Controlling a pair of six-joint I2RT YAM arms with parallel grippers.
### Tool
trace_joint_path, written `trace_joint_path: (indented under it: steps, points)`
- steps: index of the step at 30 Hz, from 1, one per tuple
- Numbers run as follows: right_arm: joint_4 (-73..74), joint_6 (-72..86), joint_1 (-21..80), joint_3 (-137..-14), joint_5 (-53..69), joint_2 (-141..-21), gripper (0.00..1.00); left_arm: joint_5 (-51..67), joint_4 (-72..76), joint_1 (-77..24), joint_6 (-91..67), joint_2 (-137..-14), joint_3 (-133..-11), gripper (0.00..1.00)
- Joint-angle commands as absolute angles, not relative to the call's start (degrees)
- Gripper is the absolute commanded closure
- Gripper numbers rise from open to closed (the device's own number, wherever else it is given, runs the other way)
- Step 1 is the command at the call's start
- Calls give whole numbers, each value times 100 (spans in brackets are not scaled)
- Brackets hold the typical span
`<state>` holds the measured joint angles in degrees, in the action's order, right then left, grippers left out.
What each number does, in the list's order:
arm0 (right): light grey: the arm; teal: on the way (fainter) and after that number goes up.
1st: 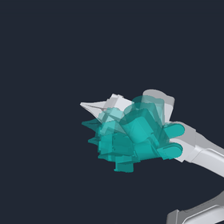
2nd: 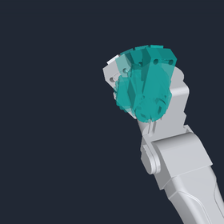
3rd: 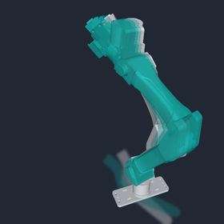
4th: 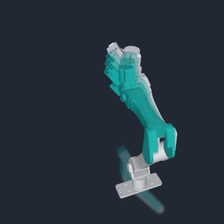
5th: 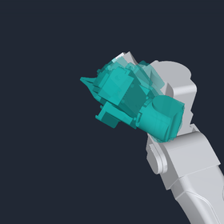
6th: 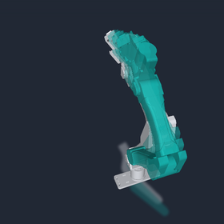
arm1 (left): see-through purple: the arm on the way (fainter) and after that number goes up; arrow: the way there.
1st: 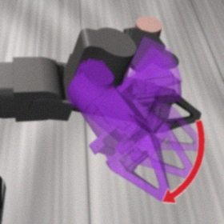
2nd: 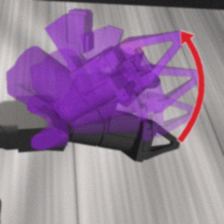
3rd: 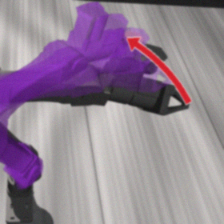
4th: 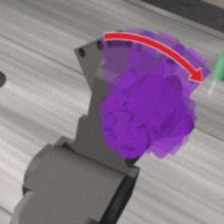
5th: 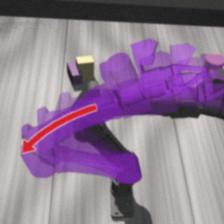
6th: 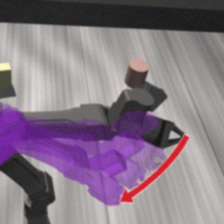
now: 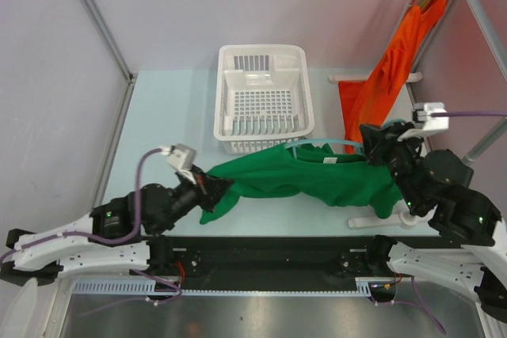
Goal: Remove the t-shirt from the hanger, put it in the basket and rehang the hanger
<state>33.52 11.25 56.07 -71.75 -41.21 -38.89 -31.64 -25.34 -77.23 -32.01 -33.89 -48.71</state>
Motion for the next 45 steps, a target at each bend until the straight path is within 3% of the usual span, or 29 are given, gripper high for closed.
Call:
trace_joint_path:
  steps: [1, 7, 15, 20, 25, 30, 39, 45]
  points:
    - [3200, 2152, 5599, -6927, -5274, -3288, 100, -4745, -2752, -7726, -4181, -2140, -4502, 100]
    - [2594, 2626, 5599, -6750, -4345, -3479, 100, -4404, -2215, -7726, -4211, -1432, -3779, 100]
    - [1030, 3830, 5616, -6873, -1787, -4674, 100, -3235, -1610, -7691, -3867, -3724, -4552, 100]
    - [-184, 4561, 5625, -7074, -186, -5291, 100, -1664, -810, -6726, -4112, -4543, -4458, 100]
    - [296, 4141, 5651, -7602, -219, -5090, 100, -722, -290, -5617, -4447, -4939, -4254, 100]
    - [1098, 3648, 5643, -7866, -877, -4457, 100, -1071, -992, -5134, -3992, -4615, -4780, 100]
    - [1924, 3120, 5651, -7989, -1643, -3639, 100, -2575, -2610, -5045, -2953, -3578, -5932, 100]
    - [1863, 3067, 5651, -7989, -1494, -3735, 100, -1575, -2435, -5045, -2891, -4146, -5784, 100]
